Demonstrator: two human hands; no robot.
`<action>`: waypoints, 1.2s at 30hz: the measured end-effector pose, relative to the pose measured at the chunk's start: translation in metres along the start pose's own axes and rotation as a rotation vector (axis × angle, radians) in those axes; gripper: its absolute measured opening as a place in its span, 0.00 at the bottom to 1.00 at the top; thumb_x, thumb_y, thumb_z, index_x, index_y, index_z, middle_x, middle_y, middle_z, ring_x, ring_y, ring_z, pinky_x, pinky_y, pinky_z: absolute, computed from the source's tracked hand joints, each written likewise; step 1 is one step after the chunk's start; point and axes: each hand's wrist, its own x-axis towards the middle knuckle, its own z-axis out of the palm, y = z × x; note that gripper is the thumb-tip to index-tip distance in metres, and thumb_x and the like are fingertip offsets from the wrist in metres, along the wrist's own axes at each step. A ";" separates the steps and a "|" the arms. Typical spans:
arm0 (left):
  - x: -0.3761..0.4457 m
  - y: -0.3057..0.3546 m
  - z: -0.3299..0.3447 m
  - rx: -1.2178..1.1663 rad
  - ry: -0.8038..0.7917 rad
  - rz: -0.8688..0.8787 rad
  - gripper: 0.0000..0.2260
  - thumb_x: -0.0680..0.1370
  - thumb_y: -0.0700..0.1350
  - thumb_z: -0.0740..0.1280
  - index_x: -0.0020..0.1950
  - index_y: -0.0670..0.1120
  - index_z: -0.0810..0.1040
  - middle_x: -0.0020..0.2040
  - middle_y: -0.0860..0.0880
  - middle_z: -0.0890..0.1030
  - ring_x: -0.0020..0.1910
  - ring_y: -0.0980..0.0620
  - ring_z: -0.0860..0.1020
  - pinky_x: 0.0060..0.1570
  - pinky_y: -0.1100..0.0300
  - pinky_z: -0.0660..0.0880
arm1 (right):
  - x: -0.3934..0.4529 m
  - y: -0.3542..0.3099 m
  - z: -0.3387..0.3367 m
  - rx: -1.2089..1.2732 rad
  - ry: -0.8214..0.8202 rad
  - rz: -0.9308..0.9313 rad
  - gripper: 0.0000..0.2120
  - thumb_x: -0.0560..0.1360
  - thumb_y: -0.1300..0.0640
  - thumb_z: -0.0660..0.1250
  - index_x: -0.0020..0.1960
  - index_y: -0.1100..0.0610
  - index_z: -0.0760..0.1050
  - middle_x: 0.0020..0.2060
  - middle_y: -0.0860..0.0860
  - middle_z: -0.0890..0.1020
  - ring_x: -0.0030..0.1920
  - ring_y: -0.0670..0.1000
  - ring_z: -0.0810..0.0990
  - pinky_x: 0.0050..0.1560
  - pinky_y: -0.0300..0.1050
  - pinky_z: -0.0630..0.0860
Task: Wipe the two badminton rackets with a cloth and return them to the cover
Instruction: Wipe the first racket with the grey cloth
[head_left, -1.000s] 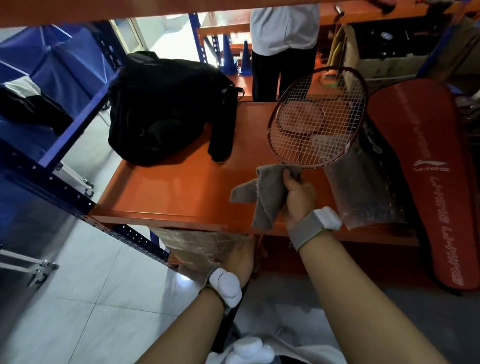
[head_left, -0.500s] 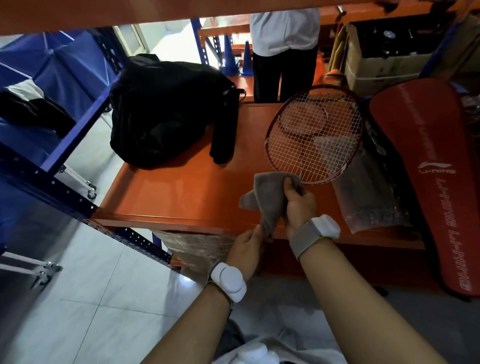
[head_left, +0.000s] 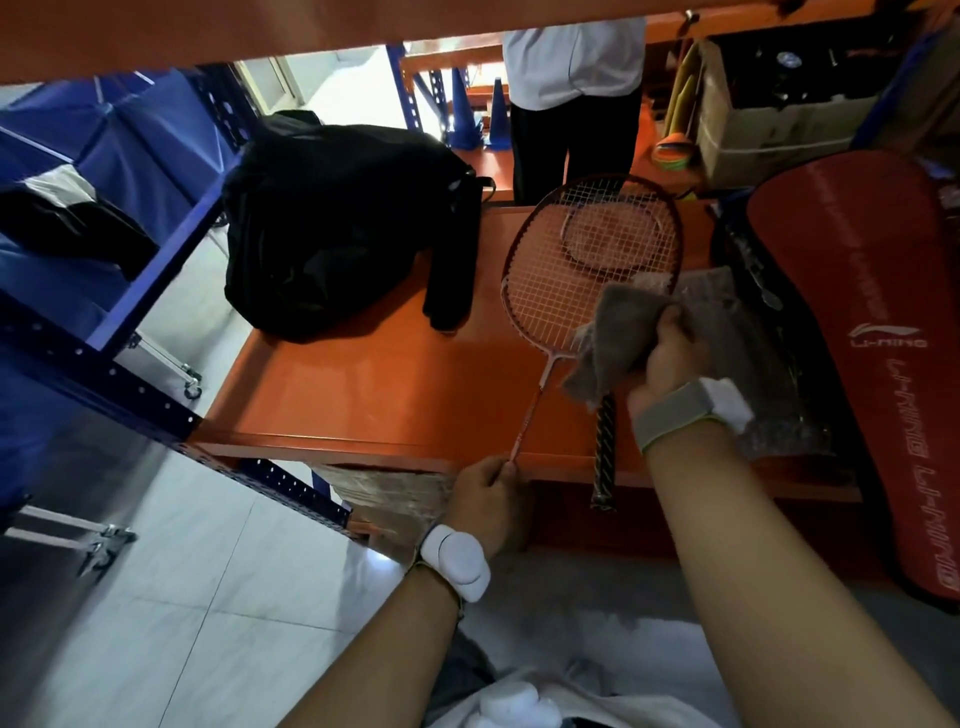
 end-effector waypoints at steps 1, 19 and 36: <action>-0.003 -0.002 -0.002 -0.009 0.010 -0.024 0.11 0.83 0.43 0.60 0.46 0.46 0.81 0.33 0.55 0.79 0.33 0.58 0.75 0.29 0.72 0.70 | 0.010 -0.009 0.000 -0.019 0.003 -0.002 0.18 0.80 0.47 0.62 0.63 0.59 0.77 0.56 0.57 0.83 0.56 0.57 0.82 0.50 0.55 0.81; 0.012 0.005 0.029 0.009 -0.048 -0.003 0.12 0.83 0.44 0.60 0.44 0.43 0.79 0.34 0.48 0.77 0.31 0.52 0.72 0.28 0.66 0.67 | -0.016 0.043 -0.002 -0.715 -0.153 -0.125 0.17 0.79 0.52 0.66 0.61 0.62 0.78 0.55 0.60 0.83 0.56 0.62 0.81 0.52 0.48 0.74; 0.106 0.048 -0.009 -0.068 -0.001 0.010 0.11 0.84 0.46 0.59 0.48 0.44 0.77 0.34 0.49 0.74 0.31 0.49 0.69 0.36 0.57 0.68 | -0.063 0.087 -0.039 -0.841 -0.324 0.207 0.07 0.79 0.59 0.64 0.52 0.59 0.81 0.46 0.56 0.83 0.45 0.55 0.80 0.43 0.39 0.73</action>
